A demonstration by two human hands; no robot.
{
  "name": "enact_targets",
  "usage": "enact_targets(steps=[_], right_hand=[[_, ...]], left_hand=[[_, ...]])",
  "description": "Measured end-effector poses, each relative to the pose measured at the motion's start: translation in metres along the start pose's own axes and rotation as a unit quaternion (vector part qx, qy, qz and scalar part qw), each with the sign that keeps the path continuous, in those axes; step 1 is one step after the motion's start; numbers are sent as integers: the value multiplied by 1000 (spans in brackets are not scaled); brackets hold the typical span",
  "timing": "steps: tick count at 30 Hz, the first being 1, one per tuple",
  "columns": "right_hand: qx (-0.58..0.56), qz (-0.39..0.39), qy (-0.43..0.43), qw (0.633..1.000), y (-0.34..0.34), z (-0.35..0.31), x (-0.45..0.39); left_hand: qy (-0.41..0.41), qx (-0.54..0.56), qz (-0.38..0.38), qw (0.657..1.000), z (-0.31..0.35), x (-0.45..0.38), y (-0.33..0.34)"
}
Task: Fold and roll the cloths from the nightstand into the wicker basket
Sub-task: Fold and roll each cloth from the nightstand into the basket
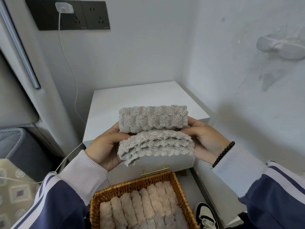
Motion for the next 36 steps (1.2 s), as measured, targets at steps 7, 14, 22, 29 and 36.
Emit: enact_targets(steps=[7,14,22,29,36], right_hand=[[-2,28,3,1000,-5,3,-5],[105,75,39,991,-6,11,-6],[445,96,26,890,8,26,-14],[609,27,86,788,23,69,-22],[754,-88,192,622,43,168,-32]], left_hand=[[0,29,-53,998,8,2,-5],[-16,-94,-9,995,7,8,-21],[-53,-241,-38,968,-4,21,-52],[-148,-450,-99,875,-18,46,-87],[-264,-673,-178,668,-60,72,-116]])
Point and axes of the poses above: each hand's wrist, its own x-axis away from the middle knuckle, its own y-axis out of the palm, z = x × y, the point moved 6 cm from there along -x, towards the middle knuckle, and after that the axes turned 9 degrees about y, right-handed, at the moved point
